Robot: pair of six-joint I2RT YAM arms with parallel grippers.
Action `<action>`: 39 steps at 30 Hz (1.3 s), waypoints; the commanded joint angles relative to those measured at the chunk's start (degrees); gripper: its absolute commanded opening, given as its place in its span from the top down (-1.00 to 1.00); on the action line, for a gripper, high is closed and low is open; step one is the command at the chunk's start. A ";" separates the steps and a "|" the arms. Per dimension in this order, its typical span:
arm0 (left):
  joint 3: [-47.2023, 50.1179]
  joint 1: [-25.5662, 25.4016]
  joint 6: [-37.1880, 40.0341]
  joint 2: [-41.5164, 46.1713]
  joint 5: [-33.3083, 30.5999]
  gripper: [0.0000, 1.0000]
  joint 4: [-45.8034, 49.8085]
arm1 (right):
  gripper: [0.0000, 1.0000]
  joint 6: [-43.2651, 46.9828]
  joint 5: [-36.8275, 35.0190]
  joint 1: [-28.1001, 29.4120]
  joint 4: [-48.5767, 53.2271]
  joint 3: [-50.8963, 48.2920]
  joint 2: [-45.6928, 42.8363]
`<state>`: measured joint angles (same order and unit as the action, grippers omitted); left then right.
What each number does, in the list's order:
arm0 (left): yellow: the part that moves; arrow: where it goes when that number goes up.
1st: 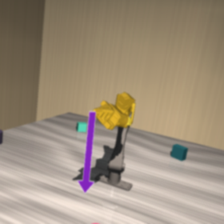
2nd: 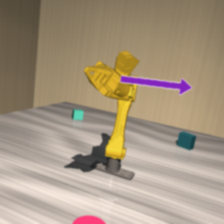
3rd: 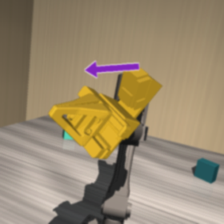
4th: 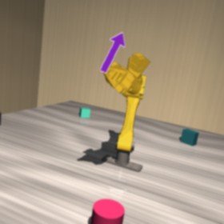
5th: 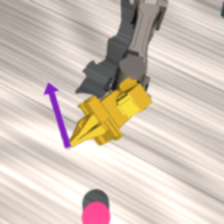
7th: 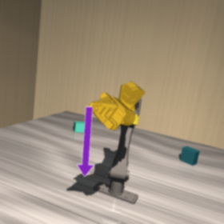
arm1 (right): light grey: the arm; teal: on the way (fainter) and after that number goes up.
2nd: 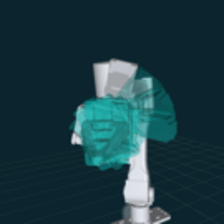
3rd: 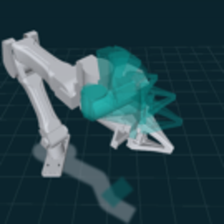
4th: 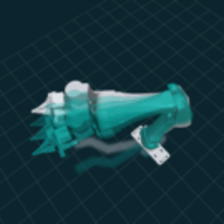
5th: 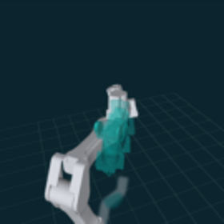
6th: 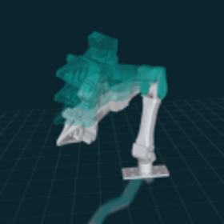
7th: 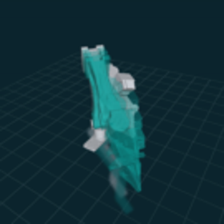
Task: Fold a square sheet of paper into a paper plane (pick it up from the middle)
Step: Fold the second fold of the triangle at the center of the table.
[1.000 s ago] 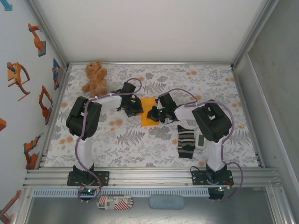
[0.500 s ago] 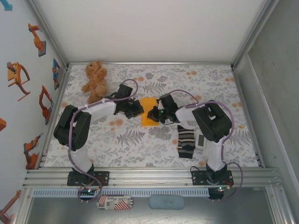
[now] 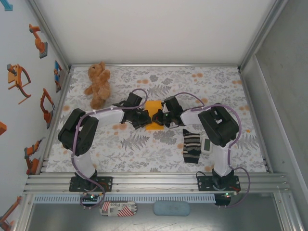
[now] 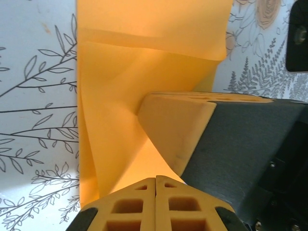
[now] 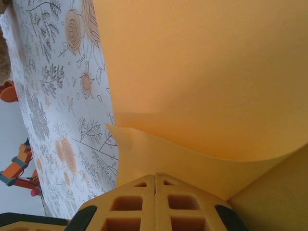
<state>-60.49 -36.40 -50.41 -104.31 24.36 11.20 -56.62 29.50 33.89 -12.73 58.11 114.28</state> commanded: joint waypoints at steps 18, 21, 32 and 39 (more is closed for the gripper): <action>-0.65 -0.03 1.63 -3.29 -3.18 1.00 3.67 | 1.00 -0.07 -4.97 -0.40 9.56 -0.66 3.27; -0.56 -0.03 1.81 -3.47 -3.44 1.00 4.00 | 1.00 -0.03 -4.91 -0.40 9.57 -0.57 3.36; -0.63 -0.02 2.25 -4.47 -4.38 1.00 5.04 | 1.00 0.08 -4.86 -0.45 9.70 -0.63 3.50; 0.19 0.03 2.50 -4.59 -5.36 1.00 5.76 | 1.00 0.15 -4.75 -0.40 9.66 -0.62 3.27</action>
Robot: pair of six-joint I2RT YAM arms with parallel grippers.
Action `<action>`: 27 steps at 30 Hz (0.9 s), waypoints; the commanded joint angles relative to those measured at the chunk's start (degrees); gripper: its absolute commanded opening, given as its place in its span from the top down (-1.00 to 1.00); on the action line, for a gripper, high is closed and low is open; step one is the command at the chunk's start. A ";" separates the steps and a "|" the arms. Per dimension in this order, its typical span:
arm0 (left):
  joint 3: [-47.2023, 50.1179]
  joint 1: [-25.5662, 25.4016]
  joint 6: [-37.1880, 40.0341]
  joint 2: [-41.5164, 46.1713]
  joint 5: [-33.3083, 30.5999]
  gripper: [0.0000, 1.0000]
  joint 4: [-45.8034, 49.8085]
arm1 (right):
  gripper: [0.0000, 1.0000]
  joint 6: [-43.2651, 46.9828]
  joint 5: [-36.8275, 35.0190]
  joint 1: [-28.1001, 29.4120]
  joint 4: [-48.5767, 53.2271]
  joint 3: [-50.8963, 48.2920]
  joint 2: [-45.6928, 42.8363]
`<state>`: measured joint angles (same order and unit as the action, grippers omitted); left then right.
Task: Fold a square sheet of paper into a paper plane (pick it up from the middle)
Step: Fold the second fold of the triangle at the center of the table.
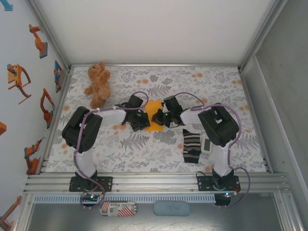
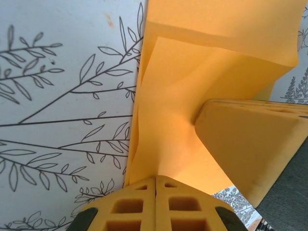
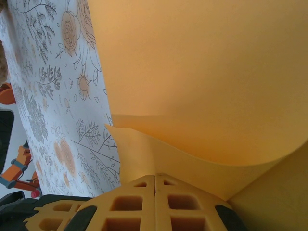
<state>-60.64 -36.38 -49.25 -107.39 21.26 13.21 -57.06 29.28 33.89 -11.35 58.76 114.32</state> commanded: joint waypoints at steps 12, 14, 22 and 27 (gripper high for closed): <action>2.19 0.21 1.02 -1.95 -2.76 1.00 5.25 | 1.00 12.50 -3.79 -1.43 12.81 5.03 -1.83; 2.21 0.19 1.08 -2.06 -2.47 1.00 5.07 | 1.00 13.87 -2.69 -1.46 13.50 5.84 -1.65; 1.57 0.20 1.18 -3.09 -1.65 1.00 4.61 | 1.00 15.04 1.32 -0.49 13.20 5.99 -1.11; 1.66 0.18 1.18 -3.19 -1.63 1.00 4.84 | 1.00 15.58 0.37 -1.28 14.25 6.19 -0.07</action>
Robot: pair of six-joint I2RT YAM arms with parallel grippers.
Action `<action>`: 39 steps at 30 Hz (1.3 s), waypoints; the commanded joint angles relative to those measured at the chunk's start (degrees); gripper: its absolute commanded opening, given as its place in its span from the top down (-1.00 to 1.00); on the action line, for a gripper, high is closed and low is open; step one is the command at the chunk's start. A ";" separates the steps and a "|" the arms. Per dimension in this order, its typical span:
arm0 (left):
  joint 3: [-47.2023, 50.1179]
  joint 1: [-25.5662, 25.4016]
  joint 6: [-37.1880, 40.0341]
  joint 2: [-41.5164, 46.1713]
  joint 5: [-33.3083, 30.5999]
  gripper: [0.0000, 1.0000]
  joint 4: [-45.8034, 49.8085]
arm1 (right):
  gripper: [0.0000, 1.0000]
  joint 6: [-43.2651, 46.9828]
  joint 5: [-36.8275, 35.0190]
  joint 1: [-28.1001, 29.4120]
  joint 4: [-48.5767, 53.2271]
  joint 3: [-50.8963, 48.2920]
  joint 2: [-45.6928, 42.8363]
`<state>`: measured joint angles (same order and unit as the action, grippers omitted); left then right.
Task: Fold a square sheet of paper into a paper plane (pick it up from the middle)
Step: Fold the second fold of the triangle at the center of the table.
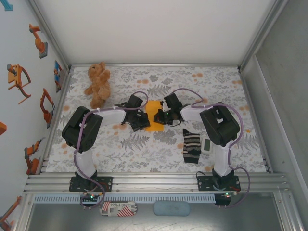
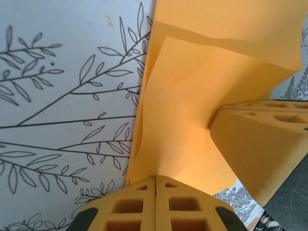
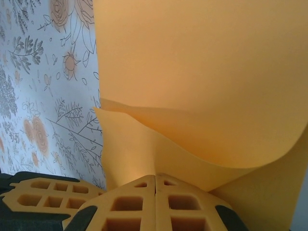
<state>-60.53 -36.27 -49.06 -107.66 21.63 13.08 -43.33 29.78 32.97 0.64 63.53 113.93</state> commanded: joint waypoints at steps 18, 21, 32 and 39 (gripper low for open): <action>1.14 0.15 0.89 -3.33 -1.55 1.00 5.38 | 1.00 3.08 -2.54 -10.52 4.16 2.56 -6.17; 0.75 0.13 0.89 -3.48 -1.20 1.00 5.12 | 1.00 2.96 -2.30 -7.88 5.18 1.73 -7.52; 0.85 0.07 0.81 -3.09 -0.87 1.00 4.68 | 1.00 -1.80 2.91 -0.02 0.82 3.35 -0.17; 0.25 0.08 0.89 -2.11 -0.14 1.00 4.45 | 1.00 1.41 1.98 -0.15 6.49 6.17 3.45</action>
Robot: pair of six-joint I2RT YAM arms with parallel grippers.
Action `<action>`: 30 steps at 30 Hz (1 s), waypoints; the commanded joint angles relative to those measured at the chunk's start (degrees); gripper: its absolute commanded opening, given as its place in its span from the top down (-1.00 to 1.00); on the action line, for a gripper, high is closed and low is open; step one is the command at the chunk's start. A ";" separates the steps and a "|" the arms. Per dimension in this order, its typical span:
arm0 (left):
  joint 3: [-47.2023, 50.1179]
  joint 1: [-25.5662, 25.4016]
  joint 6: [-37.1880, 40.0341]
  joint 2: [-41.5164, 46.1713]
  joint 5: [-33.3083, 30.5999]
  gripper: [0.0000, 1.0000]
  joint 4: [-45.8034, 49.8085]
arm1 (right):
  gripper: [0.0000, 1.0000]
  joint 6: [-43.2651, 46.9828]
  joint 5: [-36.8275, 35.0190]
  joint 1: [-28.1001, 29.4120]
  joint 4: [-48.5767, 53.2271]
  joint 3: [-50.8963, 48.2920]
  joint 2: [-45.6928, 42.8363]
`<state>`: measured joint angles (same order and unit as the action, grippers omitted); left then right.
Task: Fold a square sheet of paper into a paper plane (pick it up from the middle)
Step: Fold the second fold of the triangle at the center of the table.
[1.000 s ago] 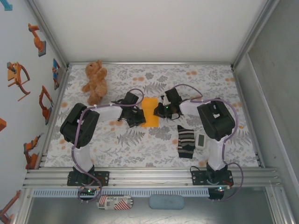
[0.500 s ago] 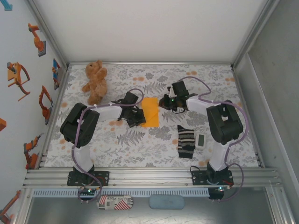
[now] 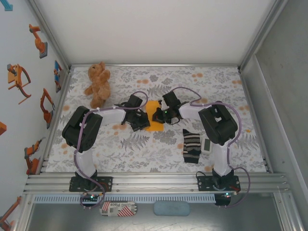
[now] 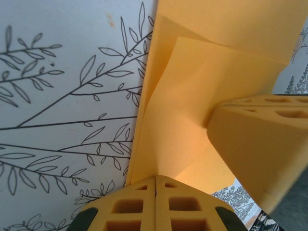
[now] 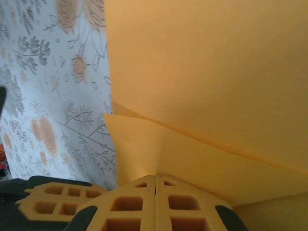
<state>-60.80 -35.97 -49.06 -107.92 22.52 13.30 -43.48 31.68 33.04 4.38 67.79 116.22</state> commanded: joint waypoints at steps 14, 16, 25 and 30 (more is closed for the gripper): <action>0.38 -0.05 -1.43 -0.62 5.58 0.99 -5.90 | 1.00 1.47 -2.94 -0.61 6.58 1.36 2.69; 0.27 0.17 -1.40 -1.06 4.63 1.00 -5.83 | 1.00 1.47 -2.94 -0.62 6.70 1.23 2.68; 1.96 0.45 1.62 -2.29 3.32 1.00 -1.27 | 1.00 1.74 -3.56 -0.61 7.91 1.25 3.03; 5.13 0.56 3.58 -0.81 3.22 1.00 1.80 | 1.00 1.82 -4.07 -0.61 8.75 1.33 3.21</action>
<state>-59.13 -35.51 -48.05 -108.84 26.87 7.68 -42.57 31.46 32.71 7.33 69.38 116.99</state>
